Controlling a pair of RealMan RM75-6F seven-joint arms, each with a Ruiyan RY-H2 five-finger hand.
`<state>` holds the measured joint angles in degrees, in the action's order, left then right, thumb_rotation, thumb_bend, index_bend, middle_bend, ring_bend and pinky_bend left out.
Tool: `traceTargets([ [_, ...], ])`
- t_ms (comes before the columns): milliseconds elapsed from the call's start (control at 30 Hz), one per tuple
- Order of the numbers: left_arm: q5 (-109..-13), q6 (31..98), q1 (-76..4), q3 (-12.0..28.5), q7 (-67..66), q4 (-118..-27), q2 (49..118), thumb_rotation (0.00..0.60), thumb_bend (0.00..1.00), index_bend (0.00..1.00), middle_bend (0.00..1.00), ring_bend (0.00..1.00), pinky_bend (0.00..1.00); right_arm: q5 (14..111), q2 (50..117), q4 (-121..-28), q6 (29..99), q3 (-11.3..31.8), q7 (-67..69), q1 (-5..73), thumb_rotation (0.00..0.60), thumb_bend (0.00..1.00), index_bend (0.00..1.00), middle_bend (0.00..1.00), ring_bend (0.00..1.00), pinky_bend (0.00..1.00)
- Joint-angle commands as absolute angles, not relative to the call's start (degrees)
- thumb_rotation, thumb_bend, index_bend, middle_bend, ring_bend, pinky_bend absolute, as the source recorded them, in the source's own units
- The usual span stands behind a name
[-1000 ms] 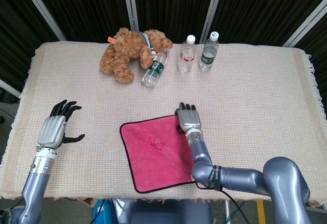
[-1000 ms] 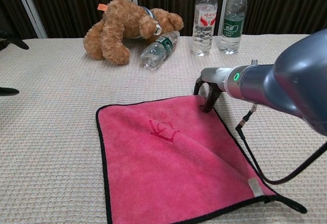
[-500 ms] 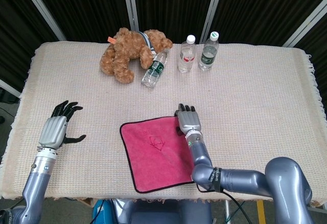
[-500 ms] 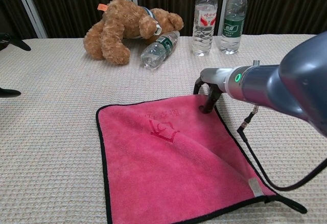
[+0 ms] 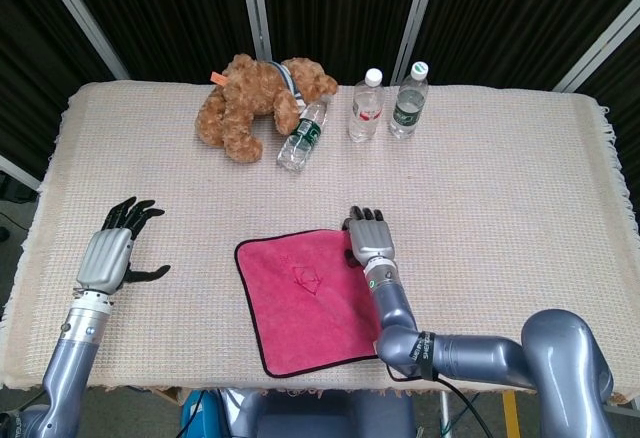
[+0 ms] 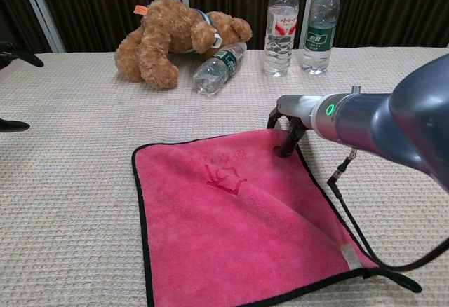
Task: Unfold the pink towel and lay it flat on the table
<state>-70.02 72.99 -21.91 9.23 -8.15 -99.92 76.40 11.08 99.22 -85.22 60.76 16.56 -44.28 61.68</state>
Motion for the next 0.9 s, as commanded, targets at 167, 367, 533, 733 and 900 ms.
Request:
traceTargets([
  [167,-70.08,72.74,-21.91,9.14,-8.11,-99.98,76.43,0.600,0.17,0.20,0.11,0.00,0.00,12.56,99.23,-85.90,61.77,16.86,-43.82,61.22,0.600,0.50,0.59,0.13,0.00,0.00],
  [367,-70.23,72.73,-21.84,9.15,-7.93,-100.14,76.34,0.600,0.17,0.20,0.11,0.00,0.00,12.38,99.02,-86.47,61.71,17.20,-44.06,61.11,0.600,0.55,0.61,0.14,0.00,0.00],
  [533,-70.35,72.70,-21.79,9.12,-7.81,-100.27,76.28,0.600,0.17,0.20,0.11,0.00,0.00,12.56,99.07,-86.74,61.95,17.08,-44.21,60.93,0.600,0.55,0.61,0.14,0.00,0.00],
  [733,-70.60,72.85,-21.70,9.10,-7.74,-100.44,76.31,0.600,0.17,0.20,0.11,0.00,0.00,13.47,99.11,-86.47,62.29,17.56,-43.76,60.78,0.600,0.55,0.61,0.14,0.00,0.00],
  [900,-70.74,72.91,-21.66,9.06,-7.81,-100.56,76.31,0.600,0.17,0.21,0.11,0.00,0.00,15.92,99.71,-85.37,62.78,17.89,-41.98,60.23,0.600,0.55,0.61,0.14,0.00,0.00],
])
